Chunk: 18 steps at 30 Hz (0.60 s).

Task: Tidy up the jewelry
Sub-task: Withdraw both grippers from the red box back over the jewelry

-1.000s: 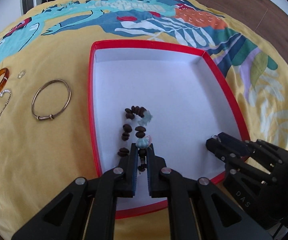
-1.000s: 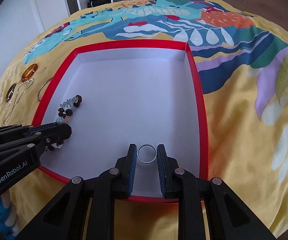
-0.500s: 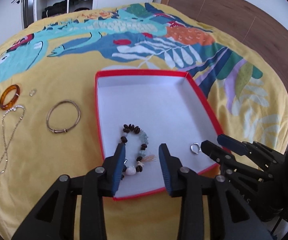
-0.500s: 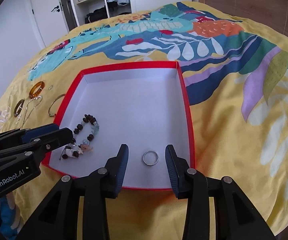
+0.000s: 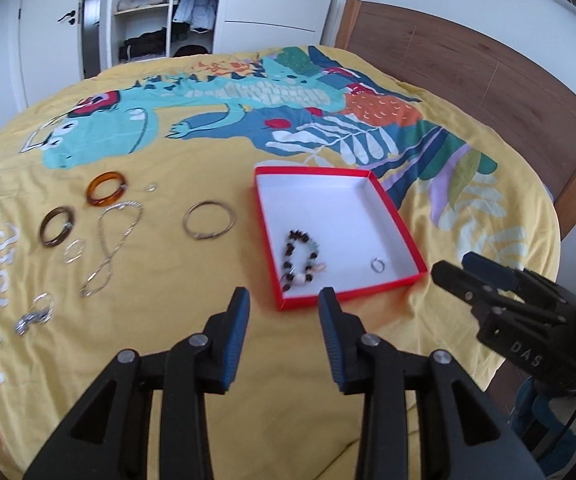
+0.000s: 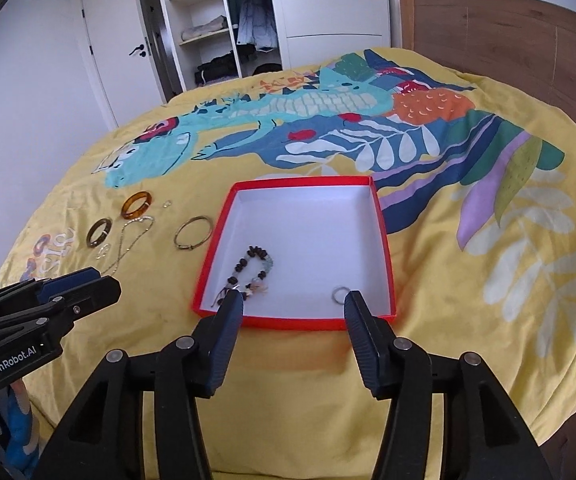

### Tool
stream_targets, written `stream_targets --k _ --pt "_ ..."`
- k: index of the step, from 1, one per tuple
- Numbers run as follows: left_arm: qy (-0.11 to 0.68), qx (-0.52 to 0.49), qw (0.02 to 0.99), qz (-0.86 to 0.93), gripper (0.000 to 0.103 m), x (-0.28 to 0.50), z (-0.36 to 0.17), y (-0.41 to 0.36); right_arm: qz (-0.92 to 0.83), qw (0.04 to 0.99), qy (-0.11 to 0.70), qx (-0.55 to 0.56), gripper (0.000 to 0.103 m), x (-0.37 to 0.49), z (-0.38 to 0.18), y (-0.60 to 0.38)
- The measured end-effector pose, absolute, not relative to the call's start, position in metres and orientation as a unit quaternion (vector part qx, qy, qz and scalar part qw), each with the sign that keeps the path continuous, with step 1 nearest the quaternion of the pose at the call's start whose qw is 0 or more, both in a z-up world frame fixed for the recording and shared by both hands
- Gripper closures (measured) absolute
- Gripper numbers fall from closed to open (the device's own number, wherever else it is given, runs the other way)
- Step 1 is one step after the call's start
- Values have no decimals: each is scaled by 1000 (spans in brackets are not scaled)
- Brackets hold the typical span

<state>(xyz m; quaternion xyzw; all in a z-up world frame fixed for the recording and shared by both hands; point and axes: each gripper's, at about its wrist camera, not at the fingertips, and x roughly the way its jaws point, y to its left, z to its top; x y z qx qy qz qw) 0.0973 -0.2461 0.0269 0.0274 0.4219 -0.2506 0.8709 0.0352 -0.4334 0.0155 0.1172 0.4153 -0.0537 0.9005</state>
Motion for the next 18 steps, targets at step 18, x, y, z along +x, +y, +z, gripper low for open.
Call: stream_targets --k 18 --pt "395 -6 904 -161 69 19 51 -109 33 914 390 110 51 -18 58 -342"
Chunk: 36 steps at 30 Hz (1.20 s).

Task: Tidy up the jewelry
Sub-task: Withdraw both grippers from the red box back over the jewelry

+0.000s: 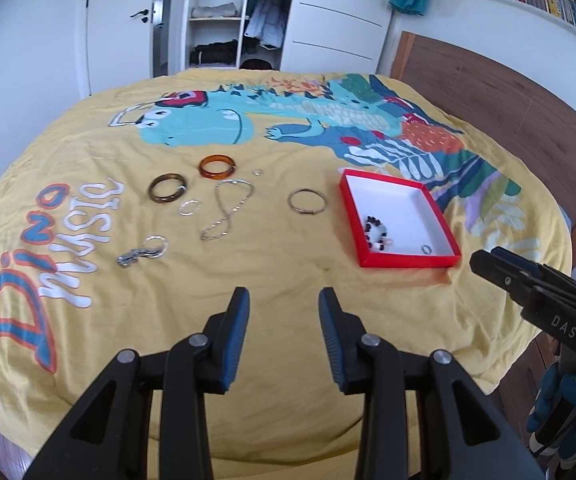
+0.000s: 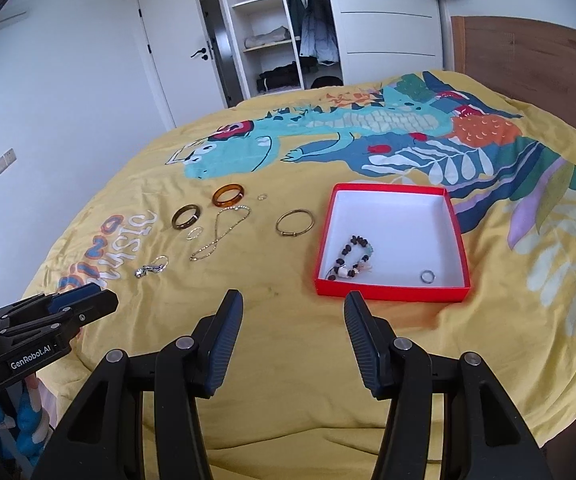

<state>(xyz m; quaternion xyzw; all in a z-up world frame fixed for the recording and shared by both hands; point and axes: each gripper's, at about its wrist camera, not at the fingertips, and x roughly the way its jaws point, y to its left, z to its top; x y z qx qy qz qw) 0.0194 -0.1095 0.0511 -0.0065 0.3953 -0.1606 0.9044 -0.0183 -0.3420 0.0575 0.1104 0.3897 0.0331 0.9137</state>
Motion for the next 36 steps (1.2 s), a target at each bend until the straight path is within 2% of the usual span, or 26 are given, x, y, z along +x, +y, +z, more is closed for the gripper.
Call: stream_targets --k 3,6,22,36 --pt "391 -8 908 -150 68 14 51 -91 44 914 390 105 51 -17 59 -331" --pt "388 -2 910 -143 62 10 48 -74 53 913 391 100 51 -14 59 -320" --pt "403 -10 911 -94 57 47 18 15 80 901 415 97 51 34 33 -284" --pt "419 -29 904 -80 57 65 0 18 85 889 441 87 49 53 9 -266"
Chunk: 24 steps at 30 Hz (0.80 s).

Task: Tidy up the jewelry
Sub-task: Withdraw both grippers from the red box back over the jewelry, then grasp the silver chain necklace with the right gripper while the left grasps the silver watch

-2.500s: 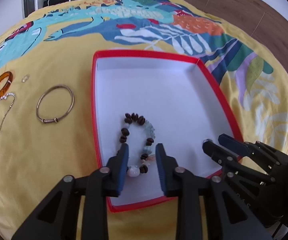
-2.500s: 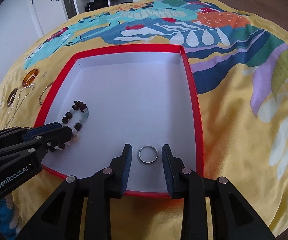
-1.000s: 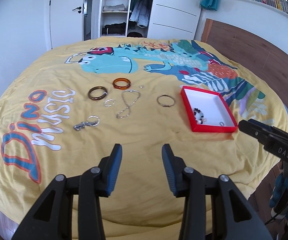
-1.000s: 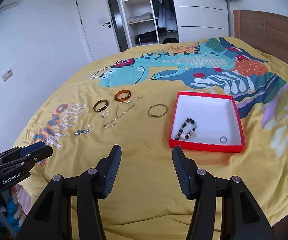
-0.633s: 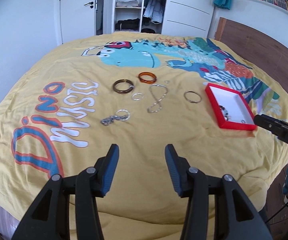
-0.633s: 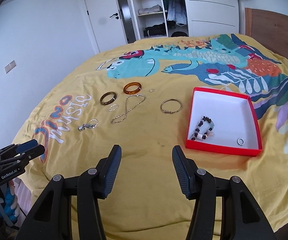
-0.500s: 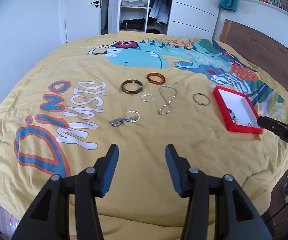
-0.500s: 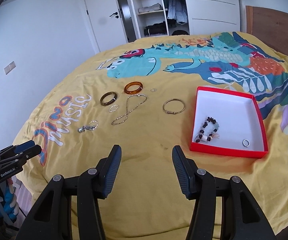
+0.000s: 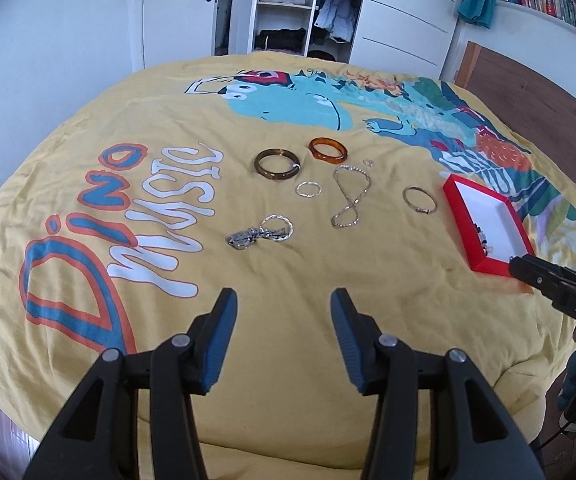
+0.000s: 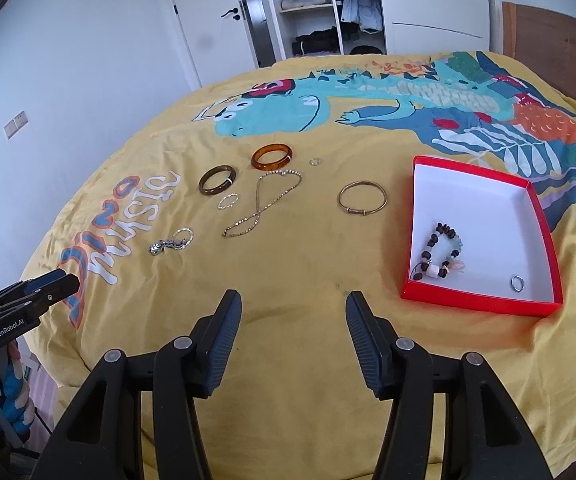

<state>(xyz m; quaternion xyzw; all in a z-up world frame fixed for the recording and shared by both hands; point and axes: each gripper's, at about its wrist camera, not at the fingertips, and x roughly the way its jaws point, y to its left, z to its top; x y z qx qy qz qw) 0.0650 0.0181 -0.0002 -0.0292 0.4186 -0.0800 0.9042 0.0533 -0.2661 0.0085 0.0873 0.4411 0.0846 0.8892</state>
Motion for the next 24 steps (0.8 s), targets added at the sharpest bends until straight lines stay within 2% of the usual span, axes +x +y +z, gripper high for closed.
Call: stream_targets --k 12,16,24 --pt "441 -24 894 -80 56 88 -29 44 100 879 461 76 47 76 -10 -241" --pt "443 -7 891 -98 48 110 -38 47 111 874 467 75 44 93 -21 -231" --pt "456 51 876 -148 47 172 -59 49 116 867 477 83 43 137 -46 -219"
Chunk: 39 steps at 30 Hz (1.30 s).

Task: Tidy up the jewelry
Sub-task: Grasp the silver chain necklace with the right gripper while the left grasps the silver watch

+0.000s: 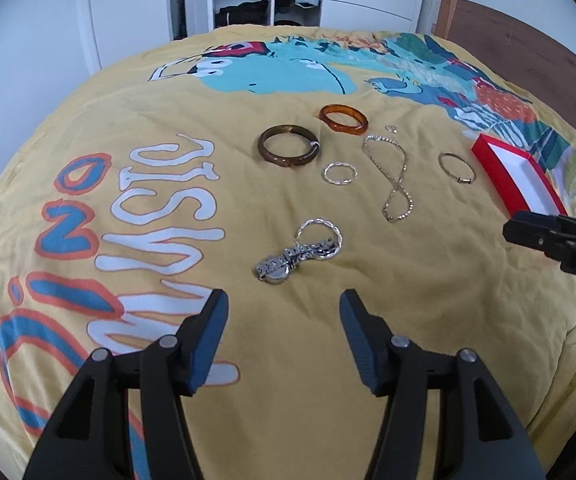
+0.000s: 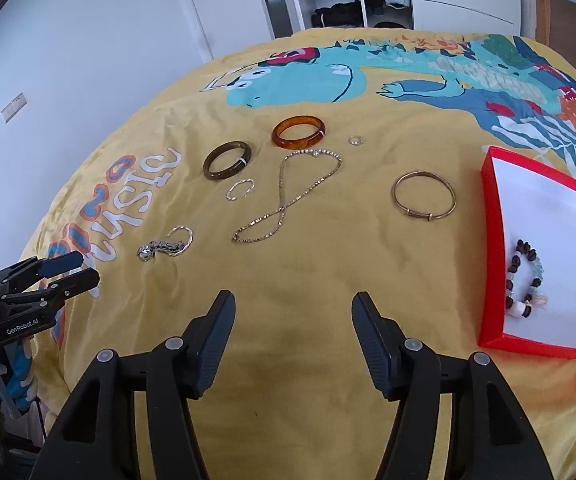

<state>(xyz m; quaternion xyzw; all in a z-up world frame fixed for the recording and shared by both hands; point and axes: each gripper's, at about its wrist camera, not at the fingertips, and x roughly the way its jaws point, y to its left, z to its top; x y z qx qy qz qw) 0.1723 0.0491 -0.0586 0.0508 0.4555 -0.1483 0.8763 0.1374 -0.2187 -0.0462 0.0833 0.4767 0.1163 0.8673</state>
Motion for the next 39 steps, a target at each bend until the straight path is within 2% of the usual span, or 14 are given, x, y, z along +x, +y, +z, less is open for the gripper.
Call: stream_targets --k 15,18,20,23,29,30,31,35,36,37,39 --pt "487 136 827 -246 48 236 -112 35 116 854 496 106 43 228 -92 -196" --pt "482 135 828 -254 56 237 -115 37 116 849 503 114 43 241 -102 -192" --pt "477 137 827 -263 68 235 -117 36 112 846 507 120 43 249 -108 -189" --pt "471 136 829 -268 76 233 -117 37 105 845 509 121 41 260 -115 -182" --pt "462 142 835 -263 77 230 -118 35 83 848 513 99 41 277 -126 -171" --pt "461 144 836 -262 77 229 -117 35 79 850 513 92 42 277 -127 -170" --pt "460 145 836 -261 77 228 -116 35 75 851 512 88 48 278 -128 -169" --pt "460 150 838 -253 77 225 -112 34 67 854 508 87 82 276 -128 -179" --pt "460 148 839 -250 77 223 -110 34 70 853 509 95 86 275 -128 -184" --pt "461 145 840 -246 77 222 -108 34 74 851 510 101 95 275 -127 -188" --pt "462 136 843 -240 77 220 -104 37 81 850 509 106 98 271 -124 -193"
